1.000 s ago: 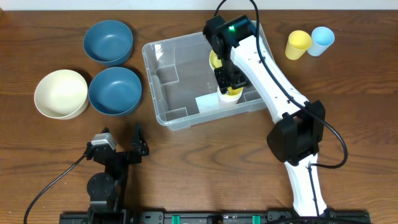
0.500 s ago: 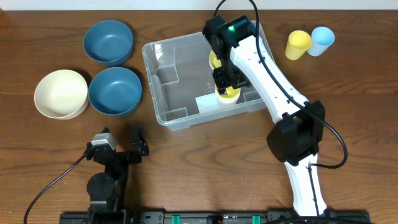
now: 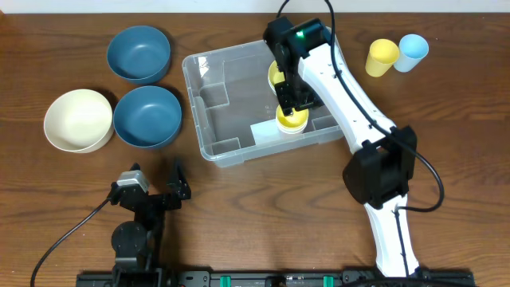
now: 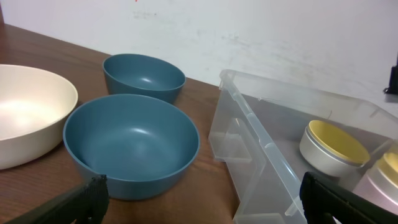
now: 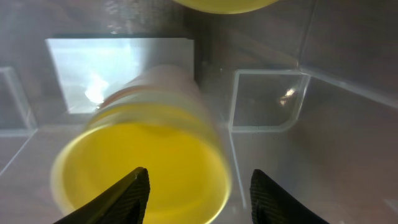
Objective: Pack container
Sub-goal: 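Open the right gripper and lift it away from the cup stack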
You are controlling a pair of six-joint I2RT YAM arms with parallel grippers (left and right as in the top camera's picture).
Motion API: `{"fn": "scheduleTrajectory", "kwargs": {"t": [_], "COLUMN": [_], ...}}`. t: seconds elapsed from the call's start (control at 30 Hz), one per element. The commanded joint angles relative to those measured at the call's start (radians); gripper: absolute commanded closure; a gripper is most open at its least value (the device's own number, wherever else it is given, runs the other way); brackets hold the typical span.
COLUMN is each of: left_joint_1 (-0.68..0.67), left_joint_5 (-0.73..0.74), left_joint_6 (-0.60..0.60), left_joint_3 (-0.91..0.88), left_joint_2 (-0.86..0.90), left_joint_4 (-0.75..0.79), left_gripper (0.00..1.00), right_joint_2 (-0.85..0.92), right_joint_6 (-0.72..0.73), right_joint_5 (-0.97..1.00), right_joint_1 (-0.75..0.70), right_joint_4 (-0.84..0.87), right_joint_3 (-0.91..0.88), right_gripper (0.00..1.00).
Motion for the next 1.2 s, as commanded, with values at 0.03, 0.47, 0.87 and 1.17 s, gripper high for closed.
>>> {"fn": "scheduleTrajectory", "kwargs": {"t": [0.03, 0.47, 0.87, 1.17], "left_joint_1": [0.002, 0.002, 0.002, 0.002], "left_joint_5": [-0.012, -0.012, -0.012, -0.012], "left_joint_6": [0.016, 0.016, 0.016, 0.016], "left_joint_3": [-0.018, -0.018, -0.018, -0.018], "left_joint_2": [-0.006, -0.006, -0.006, -0.006], "left_joint_4": [-0.037, -0.037, -0.037, -0.037], "left_gripper": [0.02, 0.02, 0.02, 0.02], "right_joint_2": [0.060, 0.100, 0.100, 0.100], "right_joint_6": [0.016, 0.016, 0.016, 0.016], "right_joint_5": [-0.030, -0.042, -0.046, -0.046], "right_joint_1": [-0.023, -0.034, -0.080, -0.109], "right_joint_4": [0.006, 0.019, 0.011, 0.011], "right_joint_3": [-0.010, -0.010, -0.010, -0.010], "right_gripper": [0.51, 0.82, 0.96, 0.97]}}
